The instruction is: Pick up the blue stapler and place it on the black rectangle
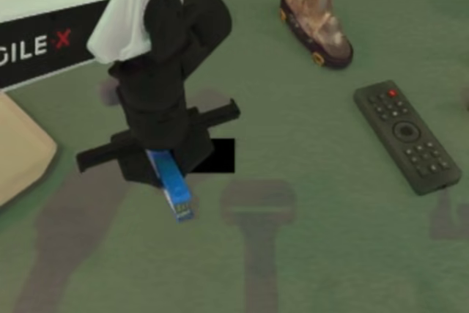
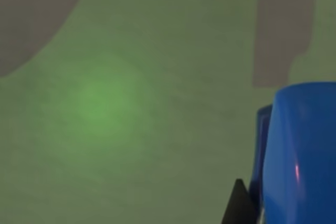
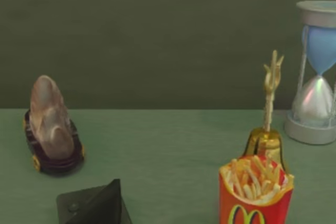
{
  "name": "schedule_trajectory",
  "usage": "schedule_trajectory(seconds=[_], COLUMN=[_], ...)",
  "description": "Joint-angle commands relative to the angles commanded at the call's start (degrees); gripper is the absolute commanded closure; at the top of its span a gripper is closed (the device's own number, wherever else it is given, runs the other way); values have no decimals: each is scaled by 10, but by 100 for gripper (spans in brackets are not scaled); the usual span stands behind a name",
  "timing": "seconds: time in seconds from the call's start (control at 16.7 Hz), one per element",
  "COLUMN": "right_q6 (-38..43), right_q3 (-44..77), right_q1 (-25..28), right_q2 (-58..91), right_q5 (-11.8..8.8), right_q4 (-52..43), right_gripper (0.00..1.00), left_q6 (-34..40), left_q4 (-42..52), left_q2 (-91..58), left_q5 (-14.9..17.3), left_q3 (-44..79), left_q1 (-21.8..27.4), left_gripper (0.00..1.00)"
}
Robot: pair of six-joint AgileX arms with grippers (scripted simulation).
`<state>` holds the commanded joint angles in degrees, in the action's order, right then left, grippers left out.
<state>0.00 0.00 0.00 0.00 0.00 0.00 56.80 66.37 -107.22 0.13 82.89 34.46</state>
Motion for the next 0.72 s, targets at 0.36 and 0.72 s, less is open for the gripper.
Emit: schedule_trajectory(seconds=[0.36,0.72], right_q6=[0,0], right_q3=[0,0], right_q1=[0,0], right_q2=[0,0], right_q5=[0,0], right_q4=[0,0], right_gripper=[0,0], left_q6=[233,506], left_q4=[60,117], left_q2=[-102,-203], left_q5=[-1,-1], left_q3=[149,306], left_q1=[-24,-57], left_gripper=[100,100])
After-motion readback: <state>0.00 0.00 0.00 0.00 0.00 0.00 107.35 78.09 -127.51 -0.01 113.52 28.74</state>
